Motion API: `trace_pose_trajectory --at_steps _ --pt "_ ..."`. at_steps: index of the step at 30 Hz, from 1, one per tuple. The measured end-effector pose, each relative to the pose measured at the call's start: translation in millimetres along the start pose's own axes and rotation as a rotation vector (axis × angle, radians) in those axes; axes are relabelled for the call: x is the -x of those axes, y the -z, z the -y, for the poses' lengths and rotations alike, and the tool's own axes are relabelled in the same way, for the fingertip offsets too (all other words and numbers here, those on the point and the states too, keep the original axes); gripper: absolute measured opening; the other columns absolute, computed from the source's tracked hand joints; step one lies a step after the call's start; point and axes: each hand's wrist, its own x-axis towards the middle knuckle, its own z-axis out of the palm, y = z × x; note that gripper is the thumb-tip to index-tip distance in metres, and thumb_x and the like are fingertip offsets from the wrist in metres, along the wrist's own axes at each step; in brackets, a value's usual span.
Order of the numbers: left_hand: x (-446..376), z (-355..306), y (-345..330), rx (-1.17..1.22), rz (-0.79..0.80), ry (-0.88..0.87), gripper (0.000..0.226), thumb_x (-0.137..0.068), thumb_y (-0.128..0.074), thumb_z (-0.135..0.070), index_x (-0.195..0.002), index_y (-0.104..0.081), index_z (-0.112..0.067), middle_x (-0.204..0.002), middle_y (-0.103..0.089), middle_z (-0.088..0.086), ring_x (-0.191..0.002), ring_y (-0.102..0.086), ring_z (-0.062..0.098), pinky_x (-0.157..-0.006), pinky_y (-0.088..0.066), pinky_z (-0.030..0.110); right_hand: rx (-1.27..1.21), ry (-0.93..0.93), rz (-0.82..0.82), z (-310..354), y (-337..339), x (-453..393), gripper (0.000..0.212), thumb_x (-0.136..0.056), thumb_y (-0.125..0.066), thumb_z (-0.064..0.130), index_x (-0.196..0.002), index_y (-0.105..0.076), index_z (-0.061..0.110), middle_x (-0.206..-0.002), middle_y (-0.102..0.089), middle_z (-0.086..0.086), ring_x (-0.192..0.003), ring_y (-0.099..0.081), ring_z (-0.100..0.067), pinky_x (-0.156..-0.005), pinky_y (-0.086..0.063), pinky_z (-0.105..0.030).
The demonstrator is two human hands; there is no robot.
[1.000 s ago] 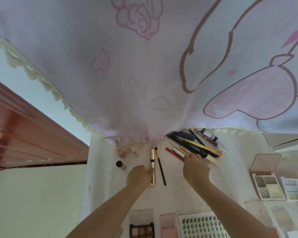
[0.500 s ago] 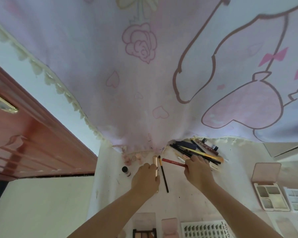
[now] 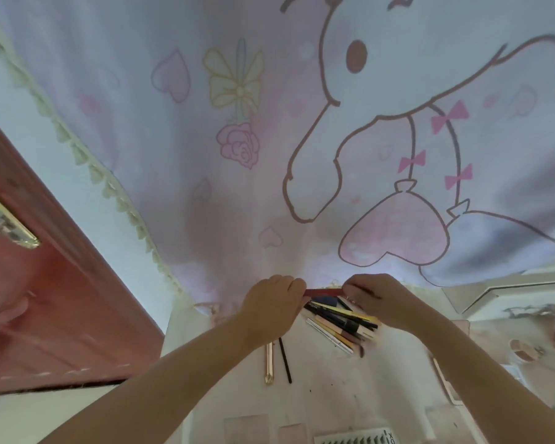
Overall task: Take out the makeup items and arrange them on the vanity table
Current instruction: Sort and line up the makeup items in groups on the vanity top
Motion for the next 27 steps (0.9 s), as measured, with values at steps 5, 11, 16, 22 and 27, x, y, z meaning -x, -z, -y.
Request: trace_pose_trajectory --at_steps 5,11,16,22,27 --pt "-15 -1 33 -0.023 -0.075 -0.037 0.029 -0.081 -0.053 -0.035 -0.058 -0.049 -0.017 -0.037 -0.036 -0.006 -0.029 -0.016 0.005 -0.032 -0.017 0.008 0.046 0.087 -0.146 17 20 13 0.034 -0.092 -0.047 0.016 -0.062 -0.048 0.033 -0.054 -0.049 0.013 -0.048 -0.042 -0.001 -0.056 -0.038 -0.007" --pt "7 62 39 -0.005 0.103 0.323 0.035 -0.094 -0.026 -0.046 -0.066 -0.029 -0.026 -0.052 -0.035 -0.011 -0.042 -0.032 0.002 -0.044 -0.029 0.014 -0.101 0.041 -0.468 -12 63 39 0.015 -0.087 -0.054 0.002 -0.084 -0.068 0.006 -0.064 -0.061 0.007 -0.057 -0.054 -0.006 -0.054 -0.037 -0.002" --pt "0 33 37 0.075 0.103 0.197 0.037 -0.094 -0.027 -0.046 -0.061 -0.021 -0.032 -0.051 -0.034 -0.012 -0.041 -0.031 -0.001 -0.042 -0.025 0.011 -0.198 0.137 -0.339 21 32 19 0.019 -0.087 -0.053 0.003 -0.085 -0.062 0.019 -0.077 -0.057 0.017 -0.063 -0.056 0.006 -0.062 -0.044 -0.005" --pt "0 19 31 0.136 0.136 0.189 0.034 -0.094 -0.026 -0.046 -0.064 -0.024 -0.030 -0.053 -0.033 -0.012 -0.042 -0.031 0.000 -0.042 -0.021 0.009 -0.321 0.148 -0.339 33 11 2 0.021 -0.087 -0.054 0.006 -0.086 -0.058 0.027 -0.079 -0.059 0.010 -0.062 -0.056 0.009 -0.063 -0.047 -0.006" --pt "3 20 28 0.174 0.151 0.207 0.035 -0.094 -0.027 -0.044 -0.062 -0.022 -0.031 -0.053 -0.032 -0.012 -0.042 -0.030 0.001 -0.041 -0.030 0.010 -0.254 0.123 -0.275 30 1 -7 0.016 -0.087 -0.053 0.005 -0.098 -0.064 0.010 -0.075 -0.055 0.014 -0.066 -0.056 -0.001 -0.066 -0.047 -0.007"
